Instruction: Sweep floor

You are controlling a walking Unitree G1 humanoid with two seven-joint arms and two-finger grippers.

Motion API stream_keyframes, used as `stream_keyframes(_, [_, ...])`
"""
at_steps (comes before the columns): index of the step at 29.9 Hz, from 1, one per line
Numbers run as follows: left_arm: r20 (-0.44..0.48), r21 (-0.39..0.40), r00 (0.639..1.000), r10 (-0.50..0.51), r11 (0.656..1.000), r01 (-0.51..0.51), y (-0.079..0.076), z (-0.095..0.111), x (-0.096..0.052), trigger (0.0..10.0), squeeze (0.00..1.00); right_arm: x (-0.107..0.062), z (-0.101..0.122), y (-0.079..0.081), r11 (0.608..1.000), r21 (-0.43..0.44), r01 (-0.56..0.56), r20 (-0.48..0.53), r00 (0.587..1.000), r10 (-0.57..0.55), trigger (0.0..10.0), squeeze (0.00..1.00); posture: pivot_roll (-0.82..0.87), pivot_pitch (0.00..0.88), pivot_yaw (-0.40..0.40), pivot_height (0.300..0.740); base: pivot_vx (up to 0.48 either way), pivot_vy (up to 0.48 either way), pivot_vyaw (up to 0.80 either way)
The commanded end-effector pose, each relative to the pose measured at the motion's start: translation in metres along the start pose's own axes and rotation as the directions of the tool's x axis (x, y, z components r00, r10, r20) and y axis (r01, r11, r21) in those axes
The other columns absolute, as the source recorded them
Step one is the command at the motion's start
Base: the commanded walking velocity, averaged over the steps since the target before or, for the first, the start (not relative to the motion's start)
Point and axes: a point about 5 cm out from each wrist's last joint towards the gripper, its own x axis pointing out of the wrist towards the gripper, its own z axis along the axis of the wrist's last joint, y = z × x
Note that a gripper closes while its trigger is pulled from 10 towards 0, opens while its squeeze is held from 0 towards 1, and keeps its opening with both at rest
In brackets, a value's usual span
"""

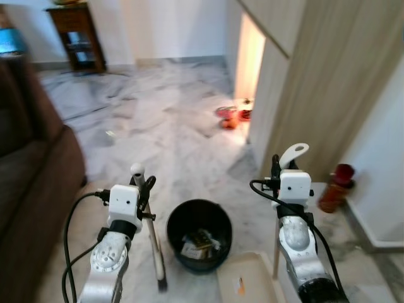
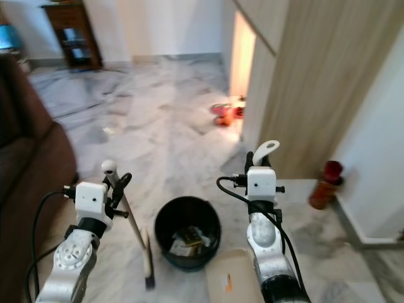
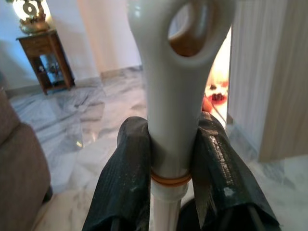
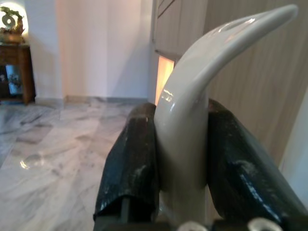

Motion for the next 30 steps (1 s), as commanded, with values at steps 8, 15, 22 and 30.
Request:
stream_keyframes(8, [0.067,0.012,0.998,0.011,1.0,-0.012,0.0028,0.0137,0.0083,10.0,0.0,0.0097,0.0124,0.0017,1.0,0.016,0.0,0.049,0.999,0.0,10.0,0.0,0.12,0.0,0.02,0.74,-0.25,0.0,0.0])
stream_keyframes(15, [0.072,0.008,0.997,0.014,1.0,-0.015,0.0022,0.0147,0.0094,10.0,0.0,0.0113,0.0134,-0.0019,1.0,0.018,0.003,0.056,0.998,-0.004,10.0,0.0,0.11,0.0,0.017,0.74,-0.251,0.0,0.0])
stream_keyframes(22, [0.075,0.003,0.997,0.015,1.0,-0.015,0.0008,0.0157,0.0111,10.0,0.0,0.0092,0.011,-0.0004,1.0,0.021,-0.005,0.044,0.999,0.004,10.0,0.0,0.11,0.0,0.013,0.74,-0.25,0.0,0.0])
stream_keyframes(30, [0.074,0.003,0.997,0.006,1.0,-0.007,0.0012,0.0166,0.0121,10.0,0.0,0.0102,0.0108,0.0,0.999,0.033,0.004,0.036,0.999,-0.005,10.0,0.0,0.12,0.0,0.026,0.74,-0.25,0.0,0.0])
